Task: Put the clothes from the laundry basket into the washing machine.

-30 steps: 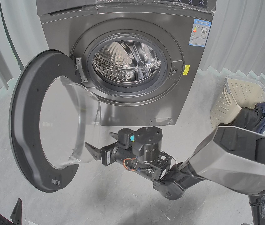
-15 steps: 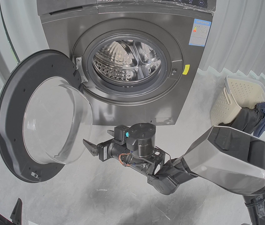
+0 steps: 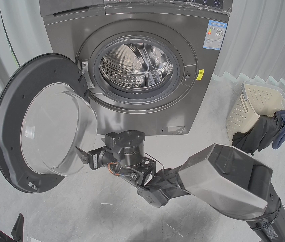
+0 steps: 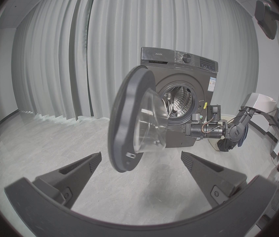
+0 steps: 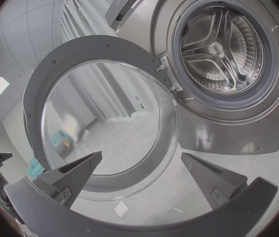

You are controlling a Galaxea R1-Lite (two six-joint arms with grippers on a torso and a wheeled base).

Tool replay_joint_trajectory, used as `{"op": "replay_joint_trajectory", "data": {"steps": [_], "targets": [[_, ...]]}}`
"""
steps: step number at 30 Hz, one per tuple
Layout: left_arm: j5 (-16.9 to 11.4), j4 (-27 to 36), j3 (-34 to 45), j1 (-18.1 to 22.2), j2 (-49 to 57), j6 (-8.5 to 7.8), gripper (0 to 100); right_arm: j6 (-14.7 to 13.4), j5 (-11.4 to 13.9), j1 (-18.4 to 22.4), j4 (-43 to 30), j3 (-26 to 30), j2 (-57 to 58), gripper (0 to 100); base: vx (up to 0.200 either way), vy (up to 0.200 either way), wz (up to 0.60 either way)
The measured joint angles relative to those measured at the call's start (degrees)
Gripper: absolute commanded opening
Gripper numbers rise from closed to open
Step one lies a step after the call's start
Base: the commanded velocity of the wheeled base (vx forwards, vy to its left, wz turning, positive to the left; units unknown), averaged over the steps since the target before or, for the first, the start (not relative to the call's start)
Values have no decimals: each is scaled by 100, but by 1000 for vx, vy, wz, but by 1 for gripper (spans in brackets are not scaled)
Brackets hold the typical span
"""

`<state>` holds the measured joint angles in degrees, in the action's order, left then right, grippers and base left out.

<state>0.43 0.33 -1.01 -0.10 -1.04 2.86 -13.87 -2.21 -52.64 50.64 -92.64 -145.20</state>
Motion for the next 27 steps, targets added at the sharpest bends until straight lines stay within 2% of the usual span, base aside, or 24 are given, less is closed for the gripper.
{"op": "replay_joint_trajectory", "data": {"steps": [7,12,17,27], "targets": [[1,2,0,0,0,2,100,-40,-176,-96,45,-797,-408,100,0,0,0],[0,2,0,0,0,0,100,-49,-204,-52,40,-816,-321,100,0,0,0],[0,2,0,0,0,2,100,-22,-211,46,40,7,243,100,0,0,0],[0,2,0,0,0,0,100,96,-219,455,295,2748,2244,100,0,0,0]]}}
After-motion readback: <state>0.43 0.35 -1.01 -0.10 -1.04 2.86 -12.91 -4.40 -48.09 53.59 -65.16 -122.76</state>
